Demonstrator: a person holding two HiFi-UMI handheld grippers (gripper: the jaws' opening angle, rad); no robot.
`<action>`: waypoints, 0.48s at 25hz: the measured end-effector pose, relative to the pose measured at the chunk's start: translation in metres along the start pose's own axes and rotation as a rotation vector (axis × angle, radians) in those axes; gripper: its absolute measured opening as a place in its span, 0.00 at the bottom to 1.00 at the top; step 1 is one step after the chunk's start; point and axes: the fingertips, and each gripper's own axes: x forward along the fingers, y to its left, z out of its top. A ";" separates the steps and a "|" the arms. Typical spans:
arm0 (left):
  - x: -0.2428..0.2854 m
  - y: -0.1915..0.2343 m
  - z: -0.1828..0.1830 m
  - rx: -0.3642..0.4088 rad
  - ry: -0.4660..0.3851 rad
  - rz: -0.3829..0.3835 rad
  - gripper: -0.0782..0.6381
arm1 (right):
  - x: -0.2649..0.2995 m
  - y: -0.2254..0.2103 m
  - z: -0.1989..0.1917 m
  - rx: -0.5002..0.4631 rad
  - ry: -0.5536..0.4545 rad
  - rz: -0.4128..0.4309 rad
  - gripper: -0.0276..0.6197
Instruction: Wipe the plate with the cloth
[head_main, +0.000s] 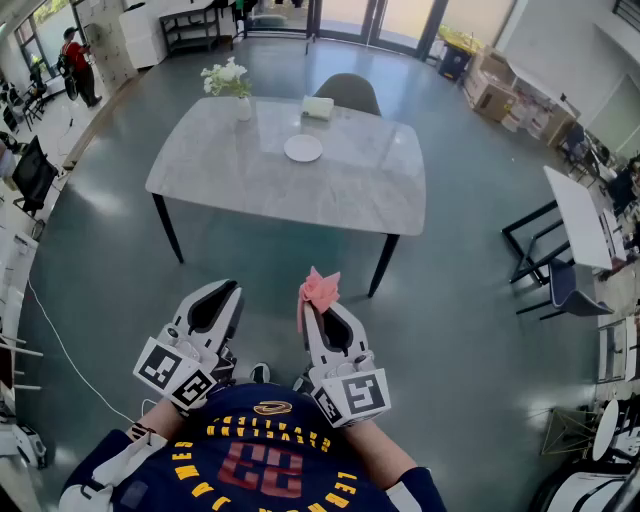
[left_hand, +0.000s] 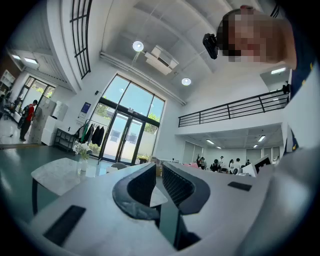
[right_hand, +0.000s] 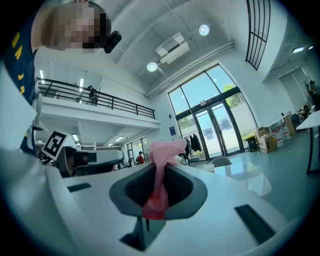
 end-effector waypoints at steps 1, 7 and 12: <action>0.000 0.000 -0.001 0.000 0.000 0.001 0.17 | 0.000 0.000 0.000 0.000 -0.001 0.001 0.10; 0.002 -0.002 -0.005 0.003 0.004 0.008 0.17 | -0.001 -0.003 -0.005 0.011 0.004 0.013 0.10; 0.004 -0.005 -0.008 -0.002 0.010 0.023 0.17 | -0.001 -0.004 -0.008 0.046 0.004 0.041 0.10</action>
